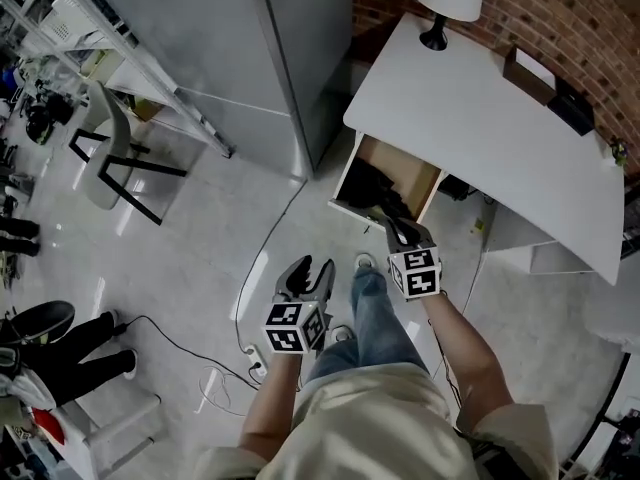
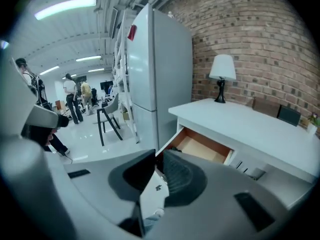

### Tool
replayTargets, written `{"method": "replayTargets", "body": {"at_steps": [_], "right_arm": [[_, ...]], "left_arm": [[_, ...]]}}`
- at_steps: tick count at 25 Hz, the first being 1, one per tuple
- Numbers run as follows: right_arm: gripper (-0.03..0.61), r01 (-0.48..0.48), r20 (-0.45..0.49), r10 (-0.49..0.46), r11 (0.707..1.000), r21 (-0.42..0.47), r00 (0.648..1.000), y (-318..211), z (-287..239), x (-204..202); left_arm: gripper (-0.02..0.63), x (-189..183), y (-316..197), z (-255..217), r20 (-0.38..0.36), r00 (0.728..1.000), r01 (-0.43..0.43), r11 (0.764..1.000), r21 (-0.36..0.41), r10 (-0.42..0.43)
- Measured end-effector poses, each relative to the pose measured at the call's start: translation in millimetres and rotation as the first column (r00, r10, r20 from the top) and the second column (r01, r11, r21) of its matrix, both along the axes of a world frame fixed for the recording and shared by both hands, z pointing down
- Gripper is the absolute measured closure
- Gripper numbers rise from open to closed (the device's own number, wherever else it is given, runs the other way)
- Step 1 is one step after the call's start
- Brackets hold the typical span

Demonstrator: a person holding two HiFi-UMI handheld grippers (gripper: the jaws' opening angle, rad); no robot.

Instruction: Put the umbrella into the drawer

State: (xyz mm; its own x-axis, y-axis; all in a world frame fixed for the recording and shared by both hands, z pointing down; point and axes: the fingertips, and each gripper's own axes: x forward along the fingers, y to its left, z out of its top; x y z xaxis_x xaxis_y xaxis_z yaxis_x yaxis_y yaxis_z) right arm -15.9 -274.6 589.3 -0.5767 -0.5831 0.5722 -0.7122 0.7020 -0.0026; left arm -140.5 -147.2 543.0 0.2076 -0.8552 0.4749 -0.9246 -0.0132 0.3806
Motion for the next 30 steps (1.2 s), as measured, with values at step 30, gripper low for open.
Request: {"method": "replayTargets", "body": {"at_steps": [30], "right_arm": [[0.575,-0.039,0.247,-0.023,0.969,0.243,0.969,205,-192,28]], "left_arm": [[0.601,42,128,-109,0.11,0.992,-0.087,0.973,0.213,0.064]]}}
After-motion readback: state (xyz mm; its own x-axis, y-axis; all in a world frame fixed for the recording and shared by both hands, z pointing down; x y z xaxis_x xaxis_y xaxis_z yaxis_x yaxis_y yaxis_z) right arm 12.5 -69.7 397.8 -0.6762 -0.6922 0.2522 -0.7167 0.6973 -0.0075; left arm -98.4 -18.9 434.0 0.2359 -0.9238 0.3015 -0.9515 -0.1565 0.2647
